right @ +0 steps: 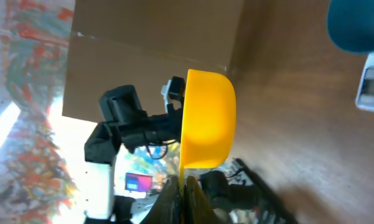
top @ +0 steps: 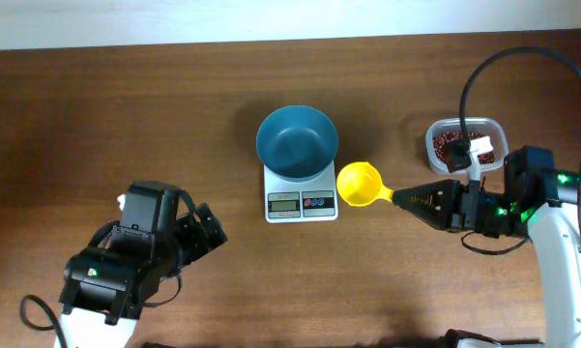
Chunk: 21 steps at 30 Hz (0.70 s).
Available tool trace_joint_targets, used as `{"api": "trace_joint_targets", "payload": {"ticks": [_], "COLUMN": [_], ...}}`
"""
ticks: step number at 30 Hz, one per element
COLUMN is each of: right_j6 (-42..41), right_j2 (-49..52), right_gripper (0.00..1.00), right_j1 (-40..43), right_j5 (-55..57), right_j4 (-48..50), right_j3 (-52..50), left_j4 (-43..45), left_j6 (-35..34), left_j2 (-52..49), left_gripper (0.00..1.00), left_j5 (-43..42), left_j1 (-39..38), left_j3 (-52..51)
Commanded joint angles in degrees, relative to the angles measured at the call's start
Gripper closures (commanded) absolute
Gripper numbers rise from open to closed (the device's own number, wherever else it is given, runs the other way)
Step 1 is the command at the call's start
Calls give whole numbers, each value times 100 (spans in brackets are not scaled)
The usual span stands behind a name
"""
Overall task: Scoop item into bowl and weigh 50g on scale
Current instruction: 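Move the held scoop with the right gripper over the bean tub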
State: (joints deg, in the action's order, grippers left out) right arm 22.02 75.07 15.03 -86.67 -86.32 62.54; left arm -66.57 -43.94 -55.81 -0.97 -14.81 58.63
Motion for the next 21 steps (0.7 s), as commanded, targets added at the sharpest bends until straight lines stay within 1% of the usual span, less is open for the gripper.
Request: {"api": "trace_joint_targets", "payload": {"ticks": [1,4,5,6,7,9,11,14,16,19,21], "right_j6": [-66,-55,90,413,1045,1628,1633,1628,1331,625,487], "right_j2": [4,4,4,2,-2,0,-2,-17,-94,-302,-450], "right_gripper": [96,96,96,96,96,96,96,96,96,96,96], "right_j1": [37,37,37,39,39,52,162,439,697,951,946], "right_j5": [-229,-227,-227,-214,-59,345,717,1106,1692,2669,2809], "right_j4": [-313,-435,-422,-363,-223,105,573,706,684,684,682], "right_j3": [-42,-42,-42,-42,-42,-39,-26,192,516,1021,1200], "left_j4": [-22,-15,-17,-15,-15,-17,-11,85,212,463,623], "left_j6": [-9,-11,-11,-11,-11,-11,-13,-11,-11,-9,-9], "left_j2": [50,50,50,50,50,50,50,50,50,44,44], "left_gripper": [1,1,1,1,1,1,1,1,1,1,1], "left_j5": [208,210,212,210,212,205,153,-85,-74,-50,-50], "left_j1": [35,35,35,35,35,35,35,35,35,35,35], "left_j3": [68,68,68,68,68,68,68,68,68,68,68]}}
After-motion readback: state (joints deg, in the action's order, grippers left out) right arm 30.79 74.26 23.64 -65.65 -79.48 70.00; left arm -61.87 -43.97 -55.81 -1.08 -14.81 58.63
